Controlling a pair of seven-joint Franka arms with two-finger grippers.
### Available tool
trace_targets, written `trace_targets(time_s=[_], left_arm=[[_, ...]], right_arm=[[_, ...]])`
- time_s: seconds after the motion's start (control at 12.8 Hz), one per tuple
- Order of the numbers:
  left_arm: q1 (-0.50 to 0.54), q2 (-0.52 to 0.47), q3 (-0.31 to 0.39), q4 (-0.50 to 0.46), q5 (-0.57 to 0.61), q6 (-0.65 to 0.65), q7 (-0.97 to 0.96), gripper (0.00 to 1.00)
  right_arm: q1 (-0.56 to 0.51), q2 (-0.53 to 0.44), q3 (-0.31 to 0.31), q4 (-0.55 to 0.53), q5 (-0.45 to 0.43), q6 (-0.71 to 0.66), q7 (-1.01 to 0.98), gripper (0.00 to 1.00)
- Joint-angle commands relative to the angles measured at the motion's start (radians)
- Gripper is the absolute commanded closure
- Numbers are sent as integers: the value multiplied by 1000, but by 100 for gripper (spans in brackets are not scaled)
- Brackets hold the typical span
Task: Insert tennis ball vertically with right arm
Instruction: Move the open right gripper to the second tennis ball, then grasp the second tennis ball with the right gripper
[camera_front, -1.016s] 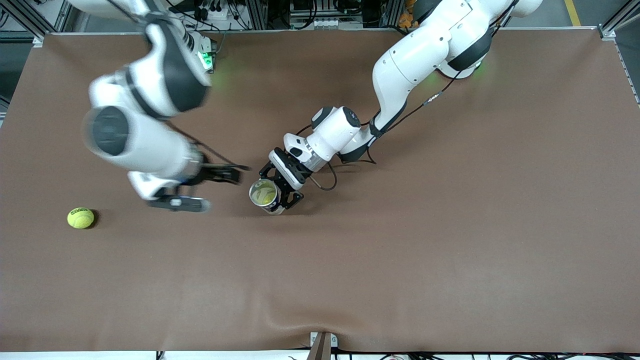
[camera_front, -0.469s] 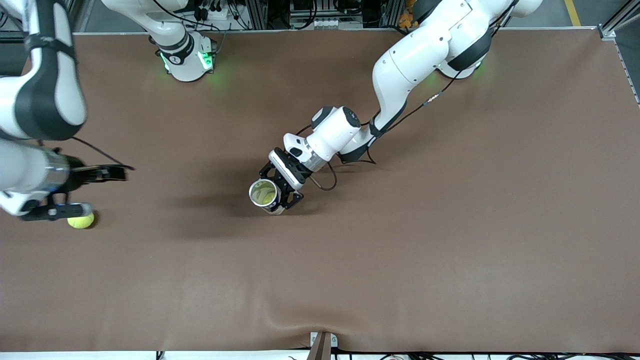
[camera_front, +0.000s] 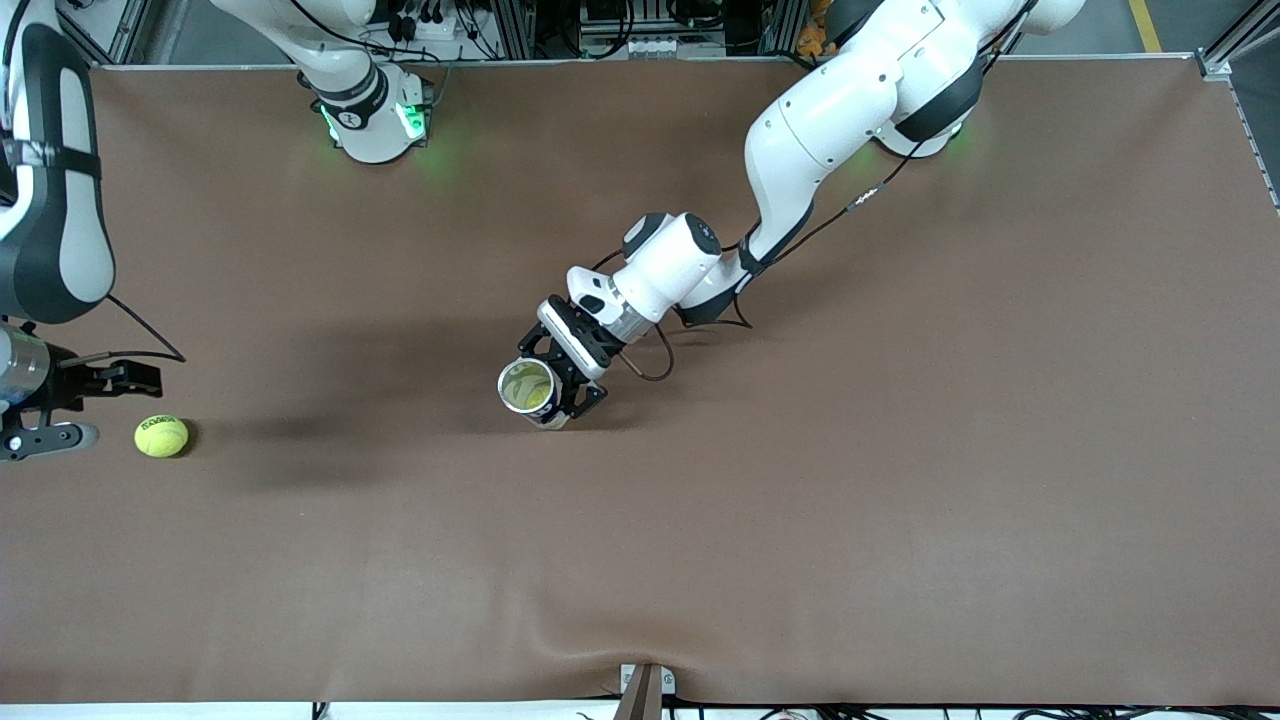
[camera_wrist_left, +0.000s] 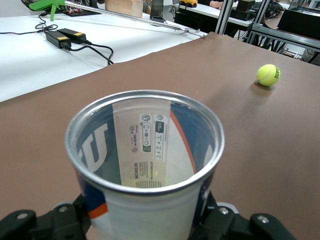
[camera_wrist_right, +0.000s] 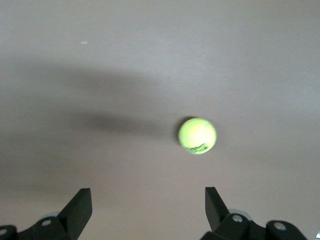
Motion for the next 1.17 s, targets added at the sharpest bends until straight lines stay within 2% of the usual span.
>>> trace_targets(time_s=[0.0,0.23,0.39,0.55,0.78,1.09], left_arm=[[-16,14,7,23,-18,12,-9,18],[-16,14,7,23,-18,12,-9,18],[-16,14,7,23,-18,12,-9,18],[-16,14,7,23,-18,12,-9,18],[-16,14,7,22,-18,12,-9,18],[-16,14,7,23,-18,12,-9,18]], right_arm=[[-74,-14,21,-150,-40,208,-46,0],[-102,17,20,-267,-41,435,-55,0],[-115,46,20,-294,-56,540,-55,0],[-143,63,20,-306,-111,623,-55,0],[-175,115,20,-309,-116,701,-55,0],[-186,159,20,-311,-115,739,-54,0]])
